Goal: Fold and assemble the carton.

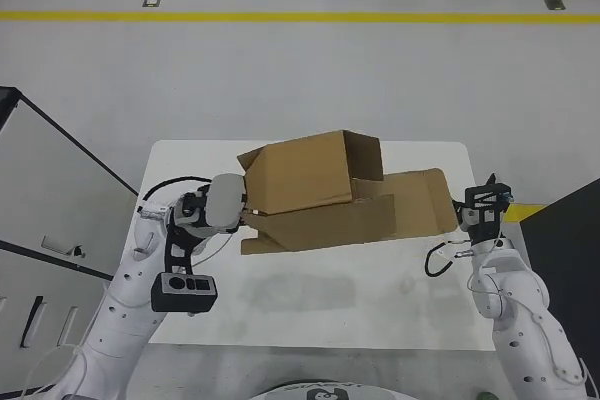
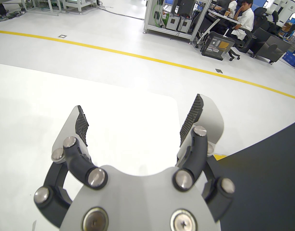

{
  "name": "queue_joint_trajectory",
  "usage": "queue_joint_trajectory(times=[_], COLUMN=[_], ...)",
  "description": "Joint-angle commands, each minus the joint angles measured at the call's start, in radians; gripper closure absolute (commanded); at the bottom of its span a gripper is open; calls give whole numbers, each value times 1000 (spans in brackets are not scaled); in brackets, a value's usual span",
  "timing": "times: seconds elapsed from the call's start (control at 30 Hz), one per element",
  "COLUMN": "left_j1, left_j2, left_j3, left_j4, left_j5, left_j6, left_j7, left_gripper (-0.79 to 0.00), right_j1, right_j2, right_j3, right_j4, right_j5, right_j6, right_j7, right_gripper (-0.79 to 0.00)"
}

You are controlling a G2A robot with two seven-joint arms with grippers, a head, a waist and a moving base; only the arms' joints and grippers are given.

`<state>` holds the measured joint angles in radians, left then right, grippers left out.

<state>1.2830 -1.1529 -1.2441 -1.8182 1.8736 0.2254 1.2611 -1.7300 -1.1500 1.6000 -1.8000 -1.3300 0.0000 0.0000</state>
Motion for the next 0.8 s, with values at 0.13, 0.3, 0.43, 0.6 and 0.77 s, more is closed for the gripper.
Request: queue_joint_trajectory(times=[0.13,0.3,0.43,0.6,0.77], left_j1=[11,7,-9,-27,-31], left_j2=[-5,-3,1,7,7], left_j3=[-7,-23,-31,-37,-25], left_j4=[-13,-19,-39,-43,-43], left_j5=[-55,-15,42,142,164], left_j6=[-1,-16,-41,-39,-25], left_j7=[-29,16,80,138,169], left_gripper=[0,0,0,0,0], right_j1=[0,0,0,0,0], right_j2=[0,0,0,0,0], right_j3=[0,0,0,0,0], right_j4=[0,0,0,0,0], right_j5=[0,0,0,0,0], right_j6=[0,0,0,0,0], right_j7=[0,0,0,0,0], right_gripper=[-785,-785,-785,-785,-785])
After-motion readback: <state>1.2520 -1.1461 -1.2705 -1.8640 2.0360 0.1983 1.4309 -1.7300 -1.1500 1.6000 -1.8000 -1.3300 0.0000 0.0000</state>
